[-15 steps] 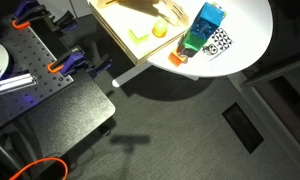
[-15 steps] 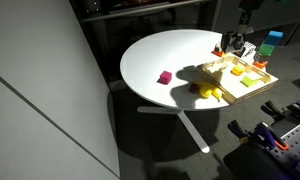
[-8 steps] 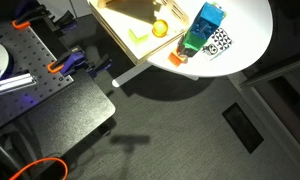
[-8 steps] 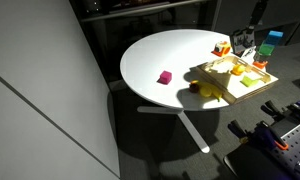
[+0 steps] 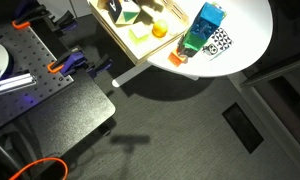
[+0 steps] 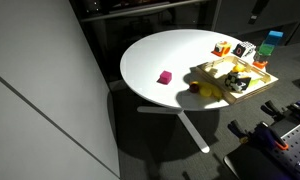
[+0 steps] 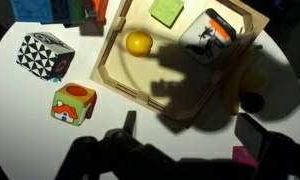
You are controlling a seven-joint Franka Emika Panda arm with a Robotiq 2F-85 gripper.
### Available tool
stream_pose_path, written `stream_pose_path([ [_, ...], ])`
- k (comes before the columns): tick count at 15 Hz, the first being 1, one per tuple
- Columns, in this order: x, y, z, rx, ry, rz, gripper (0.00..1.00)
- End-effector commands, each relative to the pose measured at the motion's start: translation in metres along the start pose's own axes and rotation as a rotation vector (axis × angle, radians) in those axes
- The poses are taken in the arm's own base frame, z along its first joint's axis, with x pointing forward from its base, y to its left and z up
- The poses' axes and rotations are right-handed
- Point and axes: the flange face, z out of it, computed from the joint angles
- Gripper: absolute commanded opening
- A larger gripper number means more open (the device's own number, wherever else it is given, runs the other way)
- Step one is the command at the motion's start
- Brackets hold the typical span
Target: Put the plush block on the wooden tray
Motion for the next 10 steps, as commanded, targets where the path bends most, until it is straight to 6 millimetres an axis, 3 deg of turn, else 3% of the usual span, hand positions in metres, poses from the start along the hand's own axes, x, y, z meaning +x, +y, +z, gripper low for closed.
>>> stream_pose_path([
  [1, -0.004, -0.006, -0.014, -0.013, -0.020, 0.123, 1.00],
  [7, -0.010, -0.021, -0.016, 0.082, -0.107, 0.220, 1.00],
  [10, -0.009, -0.018, -0.006, 0.063, -0.101, 0.190, 1.00],
])
